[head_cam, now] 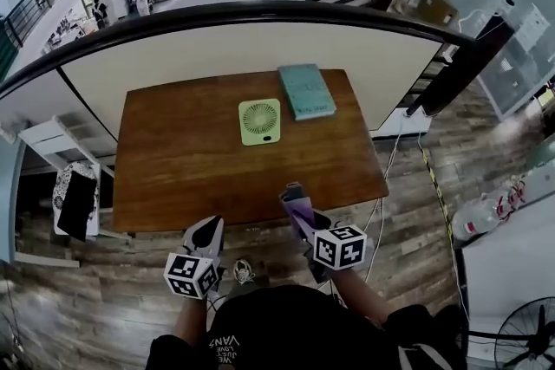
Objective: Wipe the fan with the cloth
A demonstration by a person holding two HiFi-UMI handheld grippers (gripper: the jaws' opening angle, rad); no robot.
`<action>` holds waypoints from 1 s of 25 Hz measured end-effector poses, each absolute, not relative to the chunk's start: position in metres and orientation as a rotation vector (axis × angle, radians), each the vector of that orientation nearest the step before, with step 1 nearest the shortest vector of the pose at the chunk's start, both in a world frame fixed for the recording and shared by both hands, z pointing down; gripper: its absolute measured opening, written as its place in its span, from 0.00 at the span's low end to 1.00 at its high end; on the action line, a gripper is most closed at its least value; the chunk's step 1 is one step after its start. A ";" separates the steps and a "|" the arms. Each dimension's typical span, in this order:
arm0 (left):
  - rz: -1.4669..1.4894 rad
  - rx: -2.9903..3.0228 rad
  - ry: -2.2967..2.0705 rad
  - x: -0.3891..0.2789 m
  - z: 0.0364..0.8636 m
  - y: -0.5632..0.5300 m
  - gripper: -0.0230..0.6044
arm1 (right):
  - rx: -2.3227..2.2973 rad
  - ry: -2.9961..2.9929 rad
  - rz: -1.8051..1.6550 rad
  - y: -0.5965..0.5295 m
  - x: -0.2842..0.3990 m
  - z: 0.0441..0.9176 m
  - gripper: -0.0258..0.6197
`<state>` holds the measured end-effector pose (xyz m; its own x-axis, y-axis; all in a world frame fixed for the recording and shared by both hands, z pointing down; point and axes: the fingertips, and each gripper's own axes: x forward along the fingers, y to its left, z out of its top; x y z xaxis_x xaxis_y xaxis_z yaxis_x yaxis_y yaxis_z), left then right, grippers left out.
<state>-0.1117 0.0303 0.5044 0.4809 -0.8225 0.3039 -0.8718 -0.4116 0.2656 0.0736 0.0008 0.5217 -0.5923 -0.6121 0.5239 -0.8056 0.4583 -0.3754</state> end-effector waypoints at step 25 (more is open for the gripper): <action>0.246 2.471 -1.196 -0.151 0.533 -0.092 0.06 | 1.361 -2.330 0.874 -0.080 0.015 0.532 0.19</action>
<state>-0.1514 -0.0915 0.5330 0.6221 -0.7159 0.3170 -0.7829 -0.5642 0.2623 0.0148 -0.0802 0.5322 -0.5042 -0.6775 0.5356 -0.8626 0.3647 -0.3506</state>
